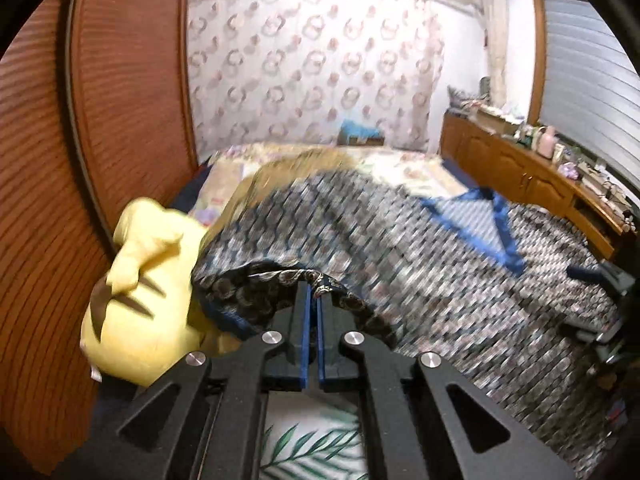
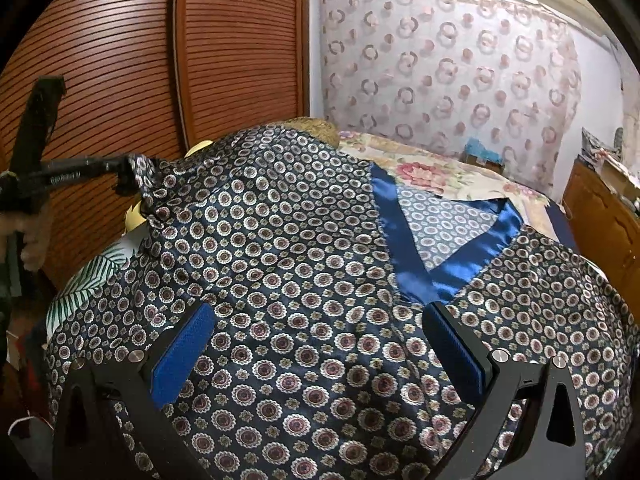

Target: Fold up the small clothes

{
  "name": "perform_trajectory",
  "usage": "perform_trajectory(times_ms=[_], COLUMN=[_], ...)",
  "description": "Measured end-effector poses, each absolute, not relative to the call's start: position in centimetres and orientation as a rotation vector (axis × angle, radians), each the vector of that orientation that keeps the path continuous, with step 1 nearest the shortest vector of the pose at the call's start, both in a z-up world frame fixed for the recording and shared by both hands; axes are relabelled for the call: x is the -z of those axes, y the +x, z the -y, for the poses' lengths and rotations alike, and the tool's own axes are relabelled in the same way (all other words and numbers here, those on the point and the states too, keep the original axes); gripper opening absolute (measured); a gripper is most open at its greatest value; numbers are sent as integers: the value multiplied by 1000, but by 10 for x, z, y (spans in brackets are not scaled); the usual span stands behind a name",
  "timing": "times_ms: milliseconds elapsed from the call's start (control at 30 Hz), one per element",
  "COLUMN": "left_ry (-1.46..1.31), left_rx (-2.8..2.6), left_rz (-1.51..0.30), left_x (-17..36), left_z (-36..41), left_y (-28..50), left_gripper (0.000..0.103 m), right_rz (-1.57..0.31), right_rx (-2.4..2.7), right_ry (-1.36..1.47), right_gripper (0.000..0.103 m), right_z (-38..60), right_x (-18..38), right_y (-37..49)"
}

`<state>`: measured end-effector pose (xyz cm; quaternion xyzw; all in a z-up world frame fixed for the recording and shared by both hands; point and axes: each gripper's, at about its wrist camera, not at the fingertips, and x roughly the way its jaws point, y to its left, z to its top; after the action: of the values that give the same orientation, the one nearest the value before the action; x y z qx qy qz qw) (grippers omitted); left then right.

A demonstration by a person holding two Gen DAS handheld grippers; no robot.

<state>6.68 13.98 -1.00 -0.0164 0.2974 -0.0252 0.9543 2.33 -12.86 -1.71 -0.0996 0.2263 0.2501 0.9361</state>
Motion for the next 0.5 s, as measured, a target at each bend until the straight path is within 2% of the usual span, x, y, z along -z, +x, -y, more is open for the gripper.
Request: perform_trajectory(times_ms=[167,500], left_ry=[10,-7], left_rx=[118,195], left_rz=[-578,-594], left_x=[-5,2], left_z=[-107,-73], left_y=[77,70], left_gripper=[3,4], right_rz=[-449,-439], right_rx=[-507,-520], right_ry=[-182,-160], right_gripper=[103,103], right_z=[139,149], right_x=[11,11], right_y=[17,5])
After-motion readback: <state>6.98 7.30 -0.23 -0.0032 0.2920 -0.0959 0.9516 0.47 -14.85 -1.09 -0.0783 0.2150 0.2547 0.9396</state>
